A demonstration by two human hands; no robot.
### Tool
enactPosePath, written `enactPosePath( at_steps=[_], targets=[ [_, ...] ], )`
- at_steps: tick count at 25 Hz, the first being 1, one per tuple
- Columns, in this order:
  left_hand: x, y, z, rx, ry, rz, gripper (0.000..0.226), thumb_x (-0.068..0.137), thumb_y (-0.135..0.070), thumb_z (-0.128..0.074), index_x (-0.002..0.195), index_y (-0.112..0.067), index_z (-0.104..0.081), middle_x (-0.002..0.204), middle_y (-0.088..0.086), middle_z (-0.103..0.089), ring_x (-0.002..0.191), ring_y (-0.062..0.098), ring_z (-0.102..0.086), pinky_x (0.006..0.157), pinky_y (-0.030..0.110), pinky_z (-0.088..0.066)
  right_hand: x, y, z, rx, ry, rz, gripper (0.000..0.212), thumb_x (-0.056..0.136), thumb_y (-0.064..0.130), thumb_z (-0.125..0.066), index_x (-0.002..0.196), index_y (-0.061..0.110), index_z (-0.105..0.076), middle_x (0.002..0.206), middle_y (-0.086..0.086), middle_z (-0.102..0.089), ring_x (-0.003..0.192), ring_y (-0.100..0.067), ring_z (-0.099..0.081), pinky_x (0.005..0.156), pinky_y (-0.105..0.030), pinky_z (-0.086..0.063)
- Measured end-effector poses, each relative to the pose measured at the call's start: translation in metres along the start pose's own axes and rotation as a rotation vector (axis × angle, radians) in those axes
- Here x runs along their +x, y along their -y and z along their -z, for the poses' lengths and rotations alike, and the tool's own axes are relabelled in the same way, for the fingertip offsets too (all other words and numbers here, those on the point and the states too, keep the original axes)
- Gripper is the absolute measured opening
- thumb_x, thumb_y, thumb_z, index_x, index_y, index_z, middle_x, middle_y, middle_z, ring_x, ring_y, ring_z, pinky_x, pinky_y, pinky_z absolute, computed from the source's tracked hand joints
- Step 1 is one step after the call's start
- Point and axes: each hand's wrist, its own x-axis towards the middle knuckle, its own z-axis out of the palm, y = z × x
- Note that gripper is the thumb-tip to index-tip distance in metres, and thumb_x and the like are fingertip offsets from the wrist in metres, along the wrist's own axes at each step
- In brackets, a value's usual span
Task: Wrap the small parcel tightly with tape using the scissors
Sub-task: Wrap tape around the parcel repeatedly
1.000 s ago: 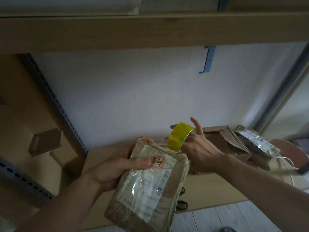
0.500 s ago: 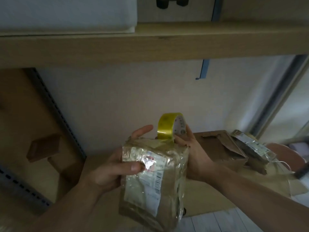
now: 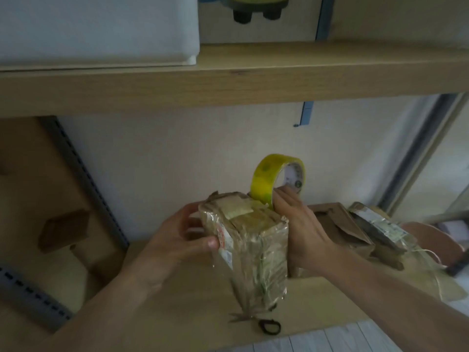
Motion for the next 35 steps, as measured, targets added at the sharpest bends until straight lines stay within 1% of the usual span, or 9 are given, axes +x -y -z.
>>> enactPosePath(
  at_steps=[5,9,11,14,22,25,27,30,35],
  targets=[
    [-0.012,-0.002,-0.017,-0.219,0.070,0.216,0.058,0.060,0.004,-0.071,0.115,-0.016,-0.071,0.116,0.011,-0.073,0.107,0.026,-0.069,0.091,0.040,-0.058,0.002,0.000,-0.011,-0.316,0.091,0.092,0.034,0.077,0.021,-0.076,0.108,0.013,-0.065,0.109,-0.006,-0.061,0.107,-0.032,-0.052,0.080,-0.044,-0.047],
    [0.002,-0.002,-0.018,-0.615,-0.098,0.420,0.037,0.059,-0.022,-0.066,0.094,-0.011,-0.066,0.096,0.016,-0.064,0.085,0.030,-0.062,0.080,0.039,-0.050,0.006,0.016,-0.021,-0.295,0.035,0.267,0.028,0.084,0.018,-0.058,0.110,0.014,-0.066,0.113,-0.010,-0.064,0.113,-0.033,-0.047,0.083,-0.050,-0.050],
    [0.005,-0.003,-0.025,-0.611,-0.215,0.516,0.019,0.077,-0.030,-0.068,0.082,-0.012,-0.072,0.089,0.013,-0.069,0.077,0.029,-0.067,0.071,0.035,-0.057,0.005,0.026,-0.030,-0.272,0.039,0.373,0.031,0.086,0.023,-0.048,0.115,0.021,-0.060,0.116,-0.008,-0.064,0.113,-0.032,-0.046,0.084,-0.049,-0.051],
    [0.003,0.000,-0.036,-0.470,-0.229,0.593,0.019,0.069,-0.027,-0.072,0.067,-0.010,-0.080,0.086,0.014,-0.077,0.068,0.024,-0.074,0.064,0.034,-0.062,0.004,0.025,-0.043,-0.289,0.019,0.421,0.037,0.091,0.023,-0.046,0.128,0.019,-0.047,0.125,-0.010,-0.063,0.117,-0.033,-0.045,0.090,-0.048,-0.048],
    [0.002,0.010,-0.035,-0.403,-0.316,0.618,0.019,0.090,-0.022,-0.062,0.085,-0.009,-0.074,0.087,0.015,-0.075,0.073,0.025,-0.071,0.078,0.037,-0.058,0.006,0.018,-0.046,-0.326,0.022,0.460,0.032,0.092,0.025,-0.047,0.119,0.021,-0.063,0.115,-0.007,-0.064,0.108,-0.028,-0.045,0.089,-0.044,-0.036],
    [-0.003,0.000,-0.021,-0.408,-0.353,0.562,0.014,0.086,-0.023,-0.059,0.090,-0.013,-0.069,0.079,0.009,-0.068,0.071,0.023,-0.065,0.072,0.032,-0.054,0.011,-0.014,-0.030,-0.427,0.056,0.398,0.027,0.073,0.022,-0.075,0.099,0.023,-0.067,0.101,-0.006,-0.068,0.104,-0.029,-0.048,0.095,-0.048,-0.029],
    [-0.008,-0.007,-0.010,-0.364,-0.336,0.523,0.021,0.082,-0.028,-0.060,0.089,-0.013,-0.074,0.085,0.012,-0.070,0.079,0.026,-0.065,0.084,0.039,-0.053,0.010,-0.036,-0.018,-0.462,0.158,0.338,0.037,0.061,0.013,-0.085,0.091,0.027,-0.069,0.095,-0.004,-0.071,0.100,-0.031,-0.060,0.101,-0.054,-0.025],
    [-0.014,-0.008,-0.003,-0.300,-0.331,0.509,0.049,0.064,-0.037,-0.067,0.105,-0.011,-0.077,0.104,0.017,-0.073,0.096,0.033,-0.066,0.099,0.049,-0.046,0.003,-0.033,-0.019,-0.479,0.281,0.279,0.048,0.066,0.015,-0.084,0.105,0.032,-0.062,0.109,-0.004,-0.070,0.114,-0.035,-0.061,0.110,-0.066,-0.022],
    [-0.015,-0.004,0.001,-0.317,-0.312,0.461,0.052,0.067,-0.034,-0.062,0.111,-0.009,-0.075,0.114,0.022,-0.071,0.099,0.034,-0.066,0.091,0.045,-0.053,0.005,-0.026,-0.020,-0.612,0.464,0.231,0.065,0.088,0.024,-0.061,0.148,0.033,-0.037,0.155,-0.004,-0.041,0.151,-0.030,-0.020,0.108,-0.075,0.014]
  ],
)
